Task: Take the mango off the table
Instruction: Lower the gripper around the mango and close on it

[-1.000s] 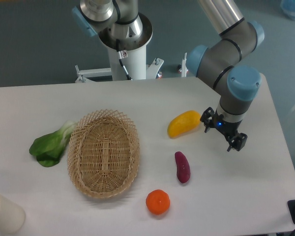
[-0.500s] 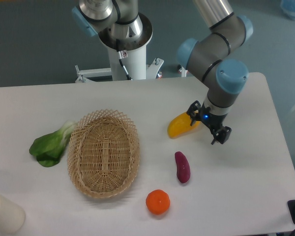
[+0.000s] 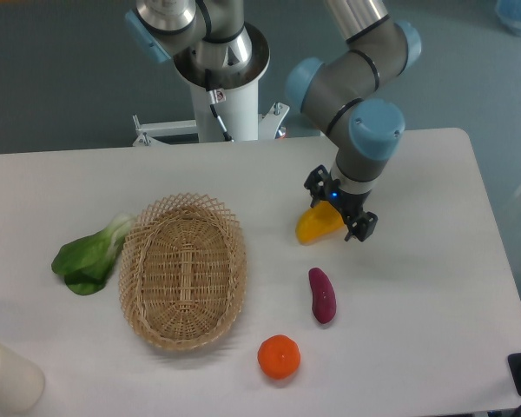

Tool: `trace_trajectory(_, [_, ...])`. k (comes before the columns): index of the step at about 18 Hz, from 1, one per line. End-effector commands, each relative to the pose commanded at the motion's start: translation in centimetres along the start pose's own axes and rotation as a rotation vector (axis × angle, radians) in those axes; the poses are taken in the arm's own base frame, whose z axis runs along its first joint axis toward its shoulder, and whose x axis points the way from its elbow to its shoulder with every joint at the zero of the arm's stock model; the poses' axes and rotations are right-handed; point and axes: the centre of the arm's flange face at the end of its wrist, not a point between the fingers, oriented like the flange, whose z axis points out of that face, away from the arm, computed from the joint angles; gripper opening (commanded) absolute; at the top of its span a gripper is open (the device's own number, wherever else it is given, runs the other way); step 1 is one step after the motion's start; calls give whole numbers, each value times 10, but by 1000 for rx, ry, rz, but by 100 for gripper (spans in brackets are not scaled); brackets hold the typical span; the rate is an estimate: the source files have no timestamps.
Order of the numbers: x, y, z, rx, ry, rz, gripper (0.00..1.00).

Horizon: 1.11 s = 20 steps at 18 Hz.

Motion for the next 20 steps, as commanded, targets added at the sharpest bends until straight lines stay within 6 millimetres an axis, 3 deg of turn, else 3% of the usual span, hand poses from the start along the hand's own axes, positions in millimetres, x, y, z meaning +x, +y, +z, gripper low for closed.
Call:
trace_trajectory(5, [4,-20,11,-88,3,45,100])
trace_trajectory(20, [5,-21,29,-158,28,58,100])
